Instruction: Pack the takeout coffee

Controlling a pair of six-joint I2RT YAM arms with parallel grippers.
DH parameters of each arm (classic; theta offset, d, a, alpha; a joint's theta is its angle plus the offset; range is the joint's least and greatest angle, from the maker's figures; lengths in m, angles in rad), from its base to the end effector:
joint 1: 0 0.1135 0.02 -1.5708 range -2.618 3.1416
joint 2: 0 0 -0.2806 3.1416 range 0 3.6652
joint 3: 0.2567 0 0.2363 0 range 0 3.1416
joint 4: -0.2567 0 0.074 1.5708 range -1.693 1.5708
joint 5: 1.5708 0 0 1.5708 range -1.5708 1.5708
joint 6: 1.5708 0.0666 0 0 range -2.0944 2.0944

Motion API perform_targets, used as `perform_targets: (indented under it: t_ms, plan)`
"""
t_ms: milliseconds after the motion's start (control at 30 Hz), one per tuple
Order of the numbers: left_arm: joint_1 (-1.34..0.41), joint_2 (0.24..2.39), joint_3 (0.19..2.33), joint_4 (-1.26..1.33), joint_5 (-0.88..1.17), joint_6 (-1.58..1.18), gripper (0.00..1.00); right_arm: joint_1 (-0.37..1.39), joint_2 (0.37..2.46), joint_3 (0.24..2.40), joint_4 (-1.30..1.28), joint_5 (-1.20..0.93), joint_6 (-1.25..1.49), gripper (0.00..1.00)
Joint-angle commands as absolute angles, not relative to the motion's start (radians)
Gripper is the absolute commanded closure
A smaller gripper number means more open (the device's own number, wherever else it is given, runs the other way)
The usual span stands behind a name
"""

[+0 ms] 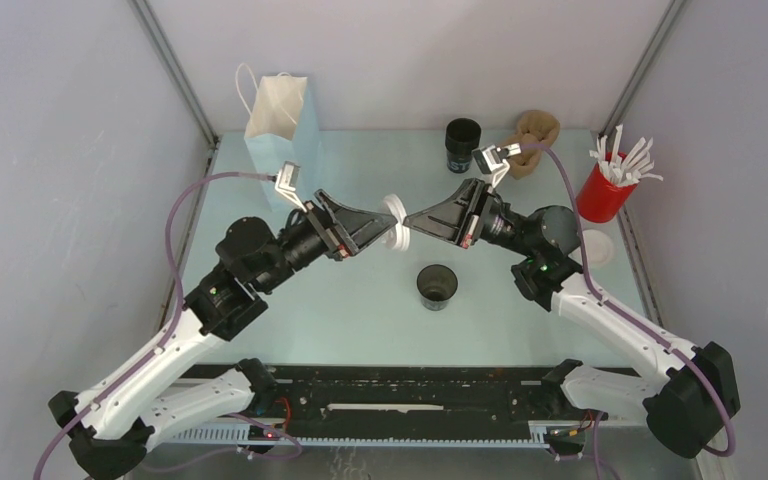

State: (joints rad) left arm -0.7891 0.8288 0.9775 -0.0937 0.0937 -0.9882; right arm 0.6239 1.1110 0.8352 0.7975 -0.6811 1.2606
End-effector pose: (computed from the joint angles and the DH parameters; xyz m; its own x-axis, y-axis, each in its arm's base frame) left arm 0.1278 -0.1376 0.4212 -0.6237 -0.5518 -0.5537 0.4573 0.3168 -0.8309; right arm 0.1709 0.1747 0.4231 -0.7306 0.3856 -0.5634 -0.6589 -0.1821 0.7298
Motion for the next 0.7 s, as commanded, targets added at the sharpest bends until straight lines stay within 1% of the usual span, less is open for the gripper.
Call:
perform_targets:
  t_ms: [0, 167, 267, 367, 500, 667]
  plan:
    - [-0.784, 0.839, 0.974, -0.034, 0.123, -0.994, 0.00, 0.637, 1.113, 0.868, 0.813, -0.669, 1.245, 1.00]
    - [-0.784, 0.844, 0.974, -0.025, 0.130, -0.998, 0.03, 0.640, 1.117, 0.868, 0.802, -0.661, 1.236, 1.00]
    - [-0.784, 0.848, 0.971, -0.023, 0.136, -1.004, 0.00, 0.646, 1.117, 0.868, 0.794, -0.650, 1.228, 1.00]
    - [-0.785, 0.851, 0.968, -0.018, 0.139, -1.006, 0.01, 0.651, 1.120, 0.868, 0.790, -0.643, 1.222, 1.00]
    - [-0.785, 0.855, 0.965, -0.015, 0.143, -1.006, 0.09, 0.653, 1.120, 0.868, 0.781, -0.637, 1.217, 1.00]
    - [-0.785, 0.847, 0.958, -0.016, 0.135, -1.002, 0.14, 0.657, 1.112, 0.868, 0.766, -0.631, 1.204, 1.00]
